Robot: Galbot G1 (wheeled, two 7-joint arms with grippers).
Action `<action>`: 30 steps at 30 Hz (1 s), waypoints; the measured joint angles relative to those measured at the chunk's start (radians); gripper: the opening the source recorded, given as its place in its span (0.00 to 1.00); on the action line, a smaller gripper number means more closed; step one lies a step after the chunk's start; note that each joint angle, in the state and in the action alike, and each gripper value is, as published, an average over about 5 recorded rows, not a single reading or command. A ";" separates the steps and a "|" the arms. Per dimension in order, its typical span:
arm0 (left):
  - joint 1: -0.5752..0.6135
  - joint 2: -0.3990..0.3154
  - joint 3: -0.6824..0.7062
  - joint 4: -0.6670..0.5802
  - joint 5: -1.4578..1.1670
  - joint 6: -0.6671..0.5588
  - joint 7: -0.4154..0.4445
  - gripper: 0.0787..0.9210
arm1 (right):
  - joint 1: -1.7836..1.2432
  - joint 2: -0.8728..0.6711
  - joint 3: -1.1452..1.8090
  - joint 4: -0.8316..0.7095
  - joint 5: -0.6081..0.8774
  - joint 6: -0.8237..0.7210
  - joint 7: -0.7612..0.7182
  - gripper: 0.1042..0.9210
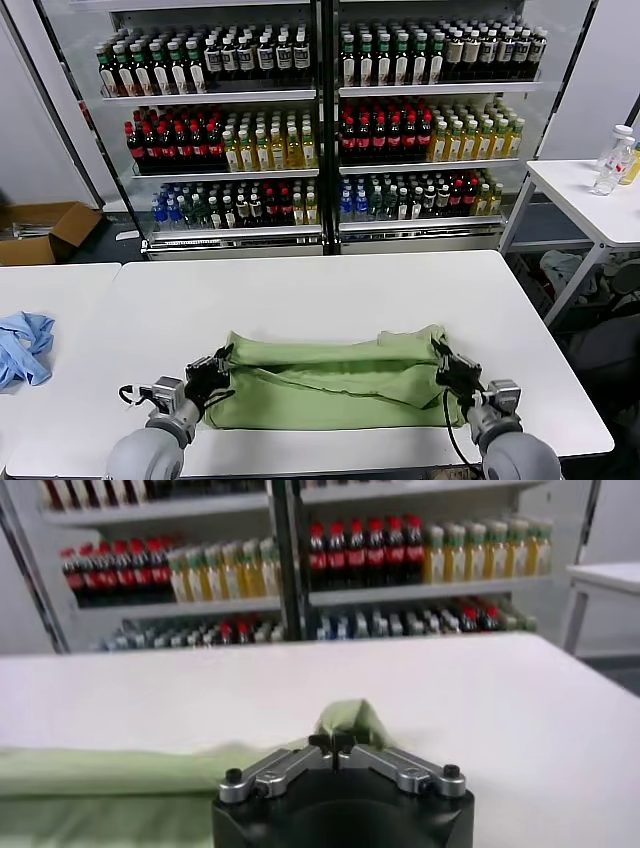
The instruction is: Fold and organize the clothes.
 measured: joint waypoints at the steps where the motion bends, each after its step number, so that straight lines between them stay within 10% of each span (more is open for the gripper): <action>1: 0.005 -0.004 0.000 -0.001 0.012 -0.002 -0.003 0.05 | -0.011 0.001 0.004 0.007 -0.007 -0.002 0.000 0.21; 22: 0.073 -0.180 0.015 0.002 0.158 -0.010 -0.174 0.74 | -0.156 0.009 0.063 0.124 -0.073 -0.007 0.006 0.87; 30: 0.101 -0.198 -0.003 0.003 0.109 0.000 -0.170 0.55 | -0.156 0.001 0.068 0.145 -0.064 -0.011 0.014 0.88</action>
